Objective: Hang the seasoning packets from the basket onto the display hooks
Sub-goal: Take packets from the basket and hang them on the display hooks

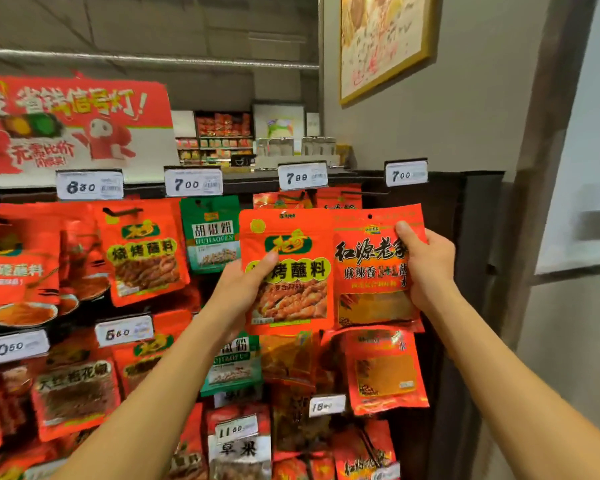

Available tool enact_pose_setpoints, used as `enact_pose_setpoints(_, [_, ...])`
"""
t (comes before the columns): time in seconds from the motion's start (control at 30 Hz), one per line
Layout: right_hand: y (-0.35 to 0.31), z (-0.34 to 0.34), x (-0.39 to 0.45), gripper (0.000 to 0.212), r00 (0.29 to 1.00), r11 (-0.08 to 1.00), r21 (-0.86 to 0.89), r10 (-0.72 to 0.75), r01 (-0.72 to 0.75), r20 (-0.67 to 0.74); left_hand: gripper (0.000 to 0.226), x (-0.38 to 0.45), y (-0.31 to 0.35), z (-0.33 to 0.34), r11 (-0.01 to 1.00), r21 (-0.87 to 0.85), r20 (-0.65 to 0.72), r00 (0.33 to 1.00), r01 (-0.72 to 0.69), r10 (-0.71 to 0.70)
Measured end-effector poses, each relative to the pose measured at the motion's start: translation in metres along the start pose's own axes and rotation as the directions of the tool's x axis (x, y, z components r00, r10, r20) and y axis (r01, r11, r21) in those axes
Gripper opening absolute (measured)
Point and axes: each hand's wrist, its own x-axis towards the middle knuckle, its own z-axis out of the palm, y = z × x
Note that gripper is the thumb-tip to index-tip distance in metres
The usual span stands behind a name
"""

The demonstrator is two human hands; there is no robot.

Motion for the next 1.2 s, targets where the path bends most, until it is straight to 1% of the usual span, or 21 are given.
enact_pose_setpoints(0.17, [0.016,-0.021,0.054,0.021,0.999,0.998,0.039,0.046,-0.046,0.009,0.016,0.03,-0.008,0.041,1.0,0.008,-0.065,0.998,-0.02,0.02])
enact_pose_setpoints(0.23, [0.023,-0.026,0.07,0.021,0.999,0.997,0.058,0.047,-0.047,0.0,0.016,0.038,-0.014,0.053,1.0,0.011,-0.068,0.997,-0.02,0.02])
enact_pose_setpoints(0.43, [0.029,-0.025,0.102,0.02,0.999,0.997,0.08,-0.027,0.024,0.039,0.025,0.058,-0.027,0.075,0.999,0.047,-0.103,0.995,0.006,-0.001])
enact_pose_setpoints(0.57, [0.021,-0.02,0.118,0.023,0.995,0.995,0.049,-0.089,0.088,0.035,0.022,0.071,-0.022,0.081,1.0,0.014,-0.122,0.992,-0.019,0.02])
enact_pose_setpoints(0.7, [0.023,-0.015,0.126,0.034,0.988,0.988,-0.031,-0.151,0.151,-0.012,0.022,0.08,-0.021,0.084,0.999,0.042,-0.121,0.992,-0.026,0.031])
enact_pose_setpoints(0.87, [0.03,-0.015,0.13,0.034,0.991,0.993,-0.032,-0.116,0.114,-0.067,0.022,0.083,-0.024,0.083,0.998,0.054,-0.13,0.991,-0.036,0.043])
enact_pose_setpoints(0.97, [0.03,-0.016,0.134,0.033,0.983,0.983,-0.094,-0.166,0.158,-0.084,0.022,0.083,-0.024,0.085,0.997,0.051,-0.114,0.992,-0.051,0.057])
enact_pose_setpoints(1.07, [0.031,-0.016,0.135,0.04,0.975,0.97,-0.154,-0.204,0.189,-0.087,0.021,0.083,-0.022,0.089,0.998,0.035,-0.1,0.994,-0.044,0.047])
enact_pose_setpoints(1.2, [0.035,-0.016,0.136,0.04,0.98,0.972,-0.155,-0.19,0.178,-0.063,0.02,0.083,-0.022,0.092,0.998,0.032,-0.096,0.994,-0.05,0.053])
